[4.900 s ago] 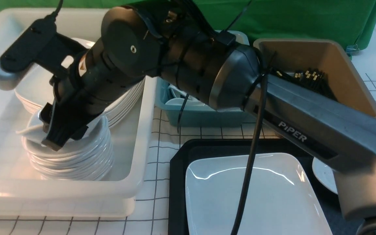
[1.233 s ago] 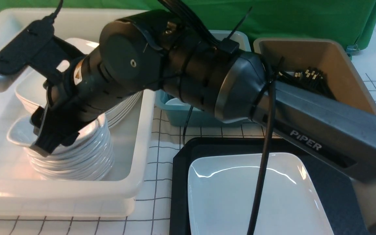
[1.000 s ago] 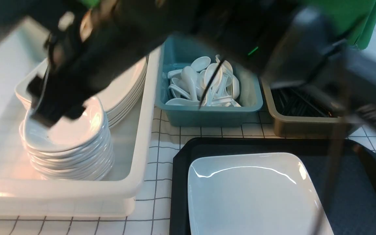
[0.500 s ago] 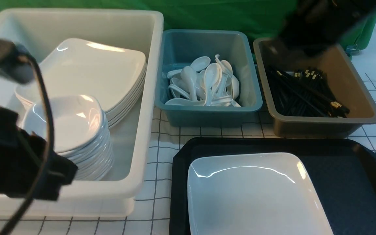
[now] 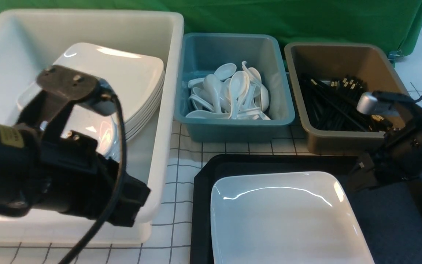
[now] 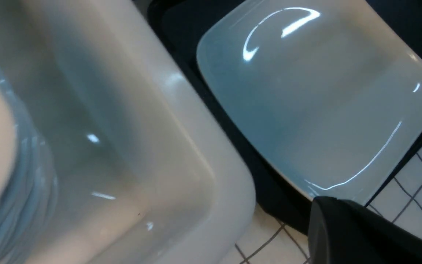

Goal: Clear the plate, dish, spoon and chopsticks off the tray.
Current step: Use the right arm to grab a plate from the dinner plate

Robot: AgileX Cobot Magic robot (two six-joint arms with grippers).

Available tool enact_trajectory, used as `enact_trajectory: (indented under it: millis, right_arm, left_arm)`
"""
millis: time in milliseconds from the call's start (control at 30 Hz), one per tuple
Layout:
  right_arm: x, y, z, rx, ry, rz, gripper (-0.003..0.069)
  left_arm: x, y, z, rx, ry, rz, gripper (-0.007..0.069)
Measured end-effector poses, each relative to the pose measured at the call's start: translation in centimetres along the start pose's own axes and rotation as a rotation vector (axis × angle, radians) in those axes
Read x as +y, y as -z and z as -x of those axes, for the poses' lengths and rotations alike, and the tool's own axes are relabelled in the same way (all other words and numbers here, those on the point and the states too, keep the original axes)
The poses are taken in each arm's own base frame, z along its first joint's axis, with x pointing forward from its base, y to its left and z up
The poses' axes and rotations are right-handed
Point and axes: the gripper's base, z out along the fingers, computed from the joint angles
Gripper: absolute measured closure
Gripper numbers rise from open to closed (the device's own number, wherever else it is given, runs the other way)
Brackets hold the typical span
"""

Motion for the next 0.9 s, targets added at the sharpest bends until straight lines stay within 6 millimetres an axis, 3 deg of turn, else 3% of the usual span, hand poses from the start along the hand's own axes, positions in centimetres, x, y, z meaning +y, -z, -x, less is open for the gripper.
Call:
enact_trajectory:
  millis: [67, 167, 300, 467, 533, 633, 667, 900]
  right_arm:
    - [-0.3, -1.7, 0.4, 0.007, 0.002, -0.005, 0.012]
    - [-0.8, -3.8, 0.7, 0.007, -0.007, -0.023, 0.0095]
    - [-1.2, -5.7, 1.1, -0.006, -0.007, -0.051, 0.0088]
    - [-0.9, -6.5, 1.3, -0.015, 0.016, -0.061, 0.0104]
    - [-0.5, -7.0, 1.4, -0.013, 0.043, -0.062, 0.0194]
    - [-0.2, -7.3, 1.6, -0.016, 0.062, -0.064, 0.0389]
    - [-0.1, -7.2, 1.6, -0.016, 0.06, -0.06, 0.0416]
    - [0.3, -6.4, 1.2, 0.024, 0.061, -0.06, 0.0423]
  left_arm:
    - [0.1, -1.5, 0.8, 0.026, 0.001, -0.032, 0.0627]
    - [-0.2, -3.3, 1.5, 0.064, -0.021, -0.048, 0.0627]
    - [-1.8, -5.2, 2.3, 0.101, -0.073, -0.08, 0.0627]
    - [-3.0, -6.1, 3.0, 0.083, -0.086, -0.08, 0.0627]
    - [-3.0, -6.2, 3.2, 0.067, -0.082, -0.067, 0.0627]
    - [-2.8, -6.2, 3.1, 0.07, -0.078, -0.049, 0.0627]
    - [-2.8, -6.2, 3.1, 0.076, -0.078, -0.042, 0.0627]
    - [-2.4, -5.9, 2.6, 0.123, -0.075, 0.006, 0.0627]
